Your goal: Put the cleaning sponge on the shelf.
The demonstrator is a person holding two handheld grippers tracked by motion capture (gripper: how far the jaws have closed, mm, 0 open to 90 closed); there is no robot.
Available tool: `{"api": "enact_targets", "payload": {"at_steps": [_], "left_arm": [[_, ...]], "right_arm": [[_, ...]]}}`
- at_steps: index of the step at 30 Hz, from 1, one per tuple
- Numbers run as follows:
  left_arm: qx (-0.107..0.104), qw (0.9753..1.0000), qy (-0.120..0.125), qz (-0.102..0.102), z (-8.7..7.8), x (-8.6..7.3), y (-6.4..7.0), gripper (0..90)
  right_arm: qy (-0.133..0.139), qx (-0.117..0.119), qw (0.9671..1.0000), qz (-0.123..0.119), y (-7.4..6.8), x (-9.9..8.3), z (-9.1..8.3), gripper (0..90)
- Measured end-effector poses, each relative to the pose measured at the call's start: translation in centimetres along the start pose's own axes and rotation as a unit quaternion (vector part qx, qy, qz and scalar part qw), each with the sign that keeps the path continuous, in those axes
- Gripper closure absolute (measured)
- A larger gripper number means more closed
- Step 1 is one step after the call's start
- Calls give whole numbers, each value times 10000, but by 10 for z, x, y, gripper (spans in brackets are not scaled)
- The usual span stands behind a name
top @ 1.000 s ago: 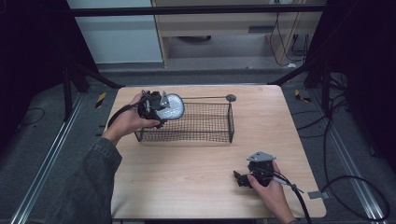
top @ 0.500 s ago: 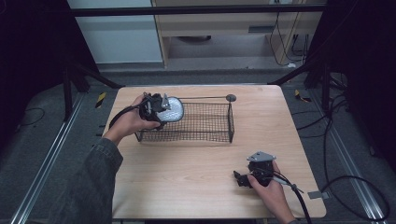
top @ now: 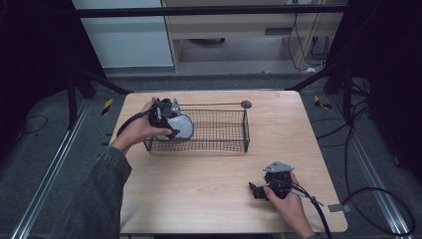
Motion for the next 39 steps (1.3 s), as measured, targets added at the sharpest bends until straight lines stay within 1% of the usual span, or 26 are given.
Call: {"api": "enact_targets", "payload": {"at_steps": [7, 12, 15, 18, 19, 21, 25, 28, 31, 34, 37, 39], "left_arm": [[44, 9999, 105, -61, -5, 1, 1, 60], [45, 9992, 355, -199, -13, 3, 3, 68], [103, 9988, 405, -250, -18, 4, 4, 69], [69, 9978, 540, -382, -22, 5, 7, 69], [69, 9976, 549, -405, -23, 6, 8, 69], [103, 9974, 560, -435, -24, 7, 11, 69], [109, 9960, 610, -645, -28, 8, 17, 70], [187, 9951, 599, -760, -29, 8, 22, 70], [176, 9931, 693, -928, -31, 9, 29, 70], [228, 9930, 620, -978, -32, 9, 36, 71], [210, 9916, 654, -1092, -34, 10, 43, 68], [175, 9911, 718, -1110, -36, 11, 48, 65]], "right_arm": [[1, 0, 10000, 8, 0, 0, 0, 7], [-1, -3, 10000, 12, 0, 0, 0, 7], [-1, -3, 10000, 16, 0, 0, 0, 6], [8, -9, 10000, -6, 0, 0, 0, 6], [4, -12, 10000, -2, 0, 0, 0, 6], [5, -6, 10000, 8, 0, 0, 0, 7], [1, -7, 10000, 5, 0, 0, 0, 6], [4, 0, 10000, 9, 0, 0, 0, 6], [2, -2, 10000, 9, 0, 0, 0, 7], [3, -2, 10000, 9, 0, 0, 0, 7], [4, -1, 10000, 9, 0, 0, 0, 6], [3, 0, 10000, 9, 0, 0, 0, 7]]}}
Point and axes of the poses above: each handheld gripper's, and its own axes: z roughly forward along the jaws, x roughly out of its top, y roughly to its right, the point moved 1 cm from there along z, roughly forward along the jaws, and after that the axes turned 1 degree about -x, right-handed, at the moved point
